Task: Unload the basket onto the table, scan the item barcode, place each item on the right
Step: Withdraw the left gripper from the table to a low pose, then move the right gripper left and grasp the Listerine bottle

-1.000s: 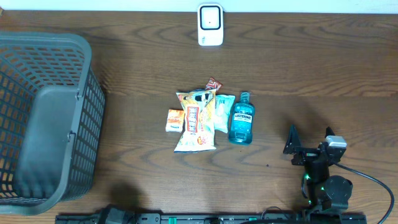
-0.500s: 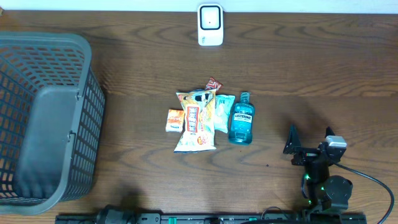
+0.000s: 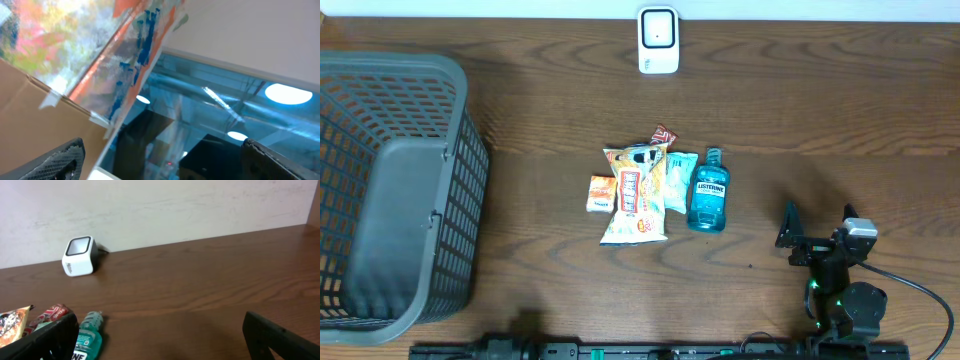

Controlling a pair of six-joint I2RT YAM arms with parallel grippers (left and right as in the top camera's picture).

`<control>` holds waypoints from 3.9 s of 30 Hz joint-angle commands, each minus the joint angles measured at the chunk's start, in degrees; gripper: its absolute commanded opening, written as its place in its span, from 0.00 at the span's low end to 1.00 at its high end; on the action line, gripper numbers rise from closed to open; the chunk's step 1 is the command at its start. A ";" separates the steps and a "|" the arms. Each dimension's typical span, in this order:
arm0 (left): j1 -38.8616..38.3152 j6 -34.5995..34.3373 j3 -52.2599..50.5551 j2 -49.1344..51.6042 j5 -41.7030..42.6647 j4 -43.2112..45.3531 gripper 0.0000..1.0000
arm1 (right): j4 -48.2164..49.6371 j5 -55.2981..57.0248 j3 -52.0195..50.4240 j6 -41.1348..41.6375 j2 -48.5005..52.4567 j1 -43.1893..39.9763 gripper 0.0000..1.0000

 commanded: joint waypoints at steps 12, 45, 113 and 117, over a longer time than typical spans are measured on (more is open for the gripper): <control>0.94 -25.29 -24.65 -0.31 24.26 20.00 0.98 | -0.17 -0.66 -0.07 13.73 -0.17 0.52 0.99; 0.94 -11.26 -68.19 4.81 30.40 17.38 0.98 | -7.17 -13.00 4.81 14.84 4.50 0.52 0.99; 0.94 -15.89 -72.02 5.31 27.78 13.84 0.98 | -29.16 -7.91 46.64 15.89 74.38 18.38 0.99; 0.94 -15.89 -72.02 5.31 27.78 13.84 0.98 | -35.91 -7.48 54.64 15.85 83.69 20.50 0.94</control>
